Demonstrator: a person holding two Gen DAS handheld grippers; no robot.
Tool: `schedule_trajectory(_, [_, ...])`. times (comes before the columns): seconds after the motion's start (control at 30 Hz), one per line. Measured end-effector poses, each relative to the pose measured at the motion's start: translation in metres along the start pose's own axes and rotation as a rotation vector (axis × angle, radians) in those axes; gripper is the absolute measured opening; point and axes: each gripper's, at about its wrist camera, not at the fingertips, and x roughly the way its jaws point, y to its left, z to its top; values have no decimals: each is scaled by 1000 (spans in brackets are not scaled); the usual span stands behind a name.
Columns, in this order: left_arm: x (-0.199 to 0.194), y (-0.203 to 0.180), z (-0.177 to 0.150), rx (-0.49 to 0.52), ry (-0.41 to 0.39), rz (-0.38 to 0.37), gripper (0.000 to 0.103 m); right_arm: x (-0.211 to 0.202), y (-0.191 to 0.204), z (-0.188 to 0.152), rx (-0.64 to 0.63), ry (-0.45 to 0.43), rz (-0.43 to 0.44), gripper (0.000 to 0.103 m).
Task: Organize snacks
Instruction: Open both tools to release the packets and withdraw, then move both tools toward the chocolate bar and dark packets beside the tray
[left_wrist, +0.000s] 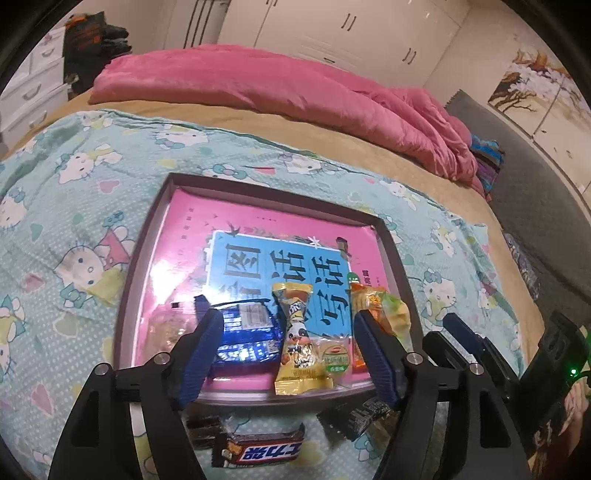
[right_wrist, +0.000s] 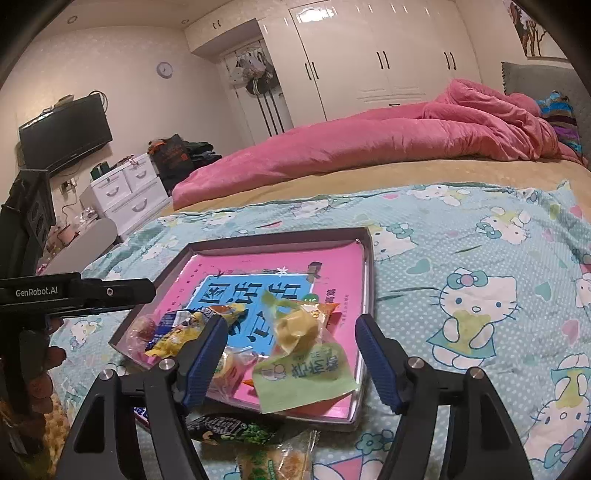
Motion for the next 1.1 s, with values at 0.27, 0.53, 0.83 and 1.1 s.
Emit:
schedule_trajectory(0.27, [-6, 8, -6, -12, 12, 9, 75, -3, 3, -2, -13, 0, -7, 73])
schedule_trajectory(0.53, [-14, 12, -12, -5, 17, 15, 75, -7, 9, -4, -38, -4, -6, 73])
schedule_trajectory(0.83, [-15, 15, -27, 7, 55, 22, 75, -12, 20, -8, -80, 2, 2, 74])
schedule_trajectory(1.1, [-15, 17, -40, -2, 85, 10, 75, -16, 25, -12, -103, 8, -2, 74])
